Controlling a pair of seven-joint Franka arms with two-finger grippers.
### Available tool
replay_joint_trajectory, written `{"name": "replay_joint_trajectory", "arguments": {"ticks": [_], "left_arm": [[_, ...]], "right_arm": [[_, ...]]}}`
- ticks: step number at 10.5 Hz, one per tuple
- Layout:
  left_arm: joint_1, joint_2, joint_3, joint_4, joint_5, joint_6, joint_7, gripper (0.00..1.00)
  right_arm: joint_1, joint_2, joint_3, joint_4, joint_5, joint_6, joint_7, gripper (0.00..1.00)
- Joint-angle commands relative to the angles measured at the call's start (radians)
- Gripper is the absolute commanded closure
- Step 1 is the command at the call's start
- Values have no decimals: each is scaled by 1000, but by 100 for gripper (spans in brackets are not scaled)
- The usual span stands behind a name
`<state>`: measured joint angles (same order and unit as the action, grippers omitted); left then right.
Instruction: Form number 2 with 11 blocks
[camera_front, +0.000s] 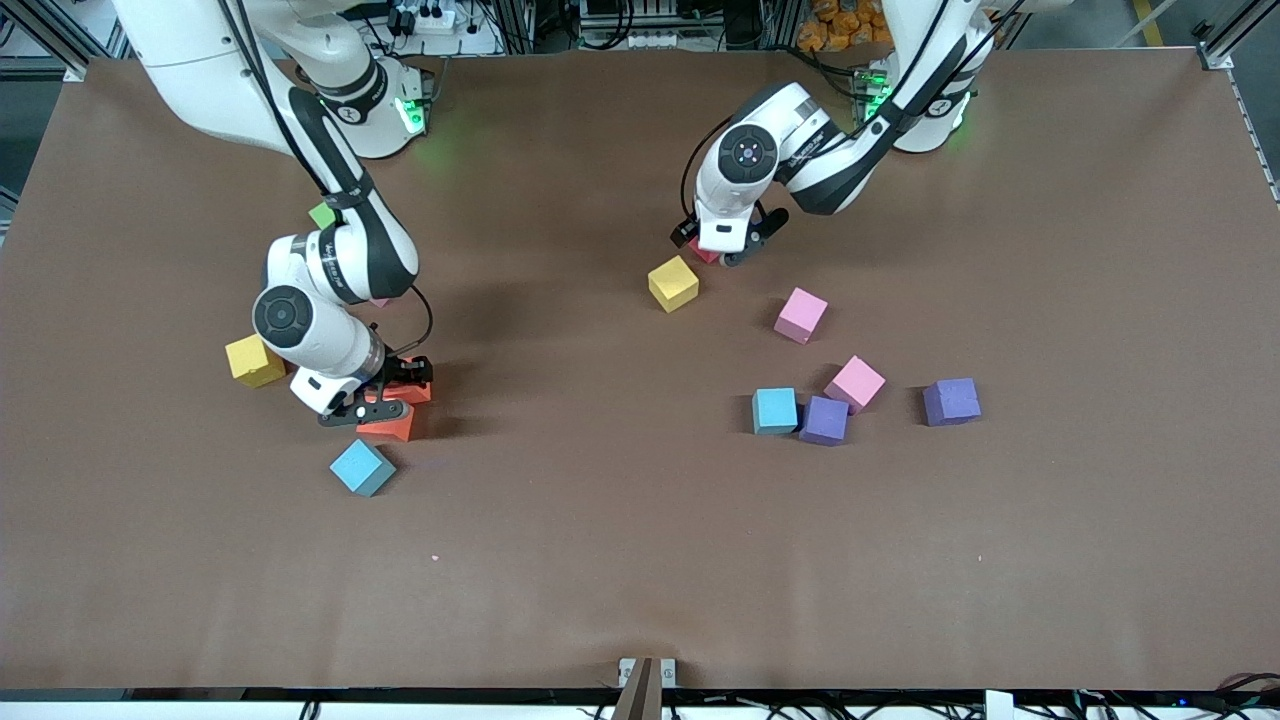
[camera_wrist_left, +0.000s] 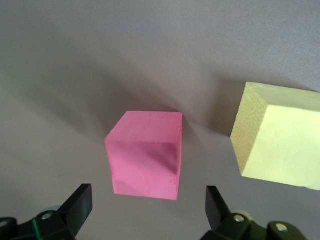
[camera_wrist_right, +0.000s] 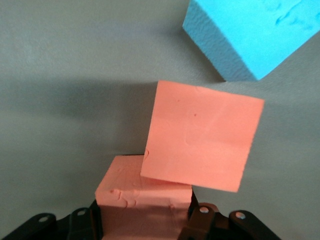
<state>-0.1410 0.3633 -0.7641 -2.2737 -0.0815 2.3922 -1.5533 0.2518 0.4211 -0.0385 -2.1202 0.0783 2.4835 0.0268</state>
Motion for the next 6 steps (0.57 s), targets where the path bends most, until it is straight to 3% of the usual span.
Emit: {"name": "replay_joint_trajectory", "arguments": {"ticks": [1,4,6], "left_arm": [[-5,11,3,-3,22,25,-13,0],[-3,23,5,-3,23,30,-11,0],[-8,26,18,-3,23,31,-11,0]], "right_arm": [[-17,-77,0,-29,20,-56,-28,80],[-39,-117,-1,-35,20,-84,-206,78],[-40,-195,-3,-46,15,-182,-328,77]]}}
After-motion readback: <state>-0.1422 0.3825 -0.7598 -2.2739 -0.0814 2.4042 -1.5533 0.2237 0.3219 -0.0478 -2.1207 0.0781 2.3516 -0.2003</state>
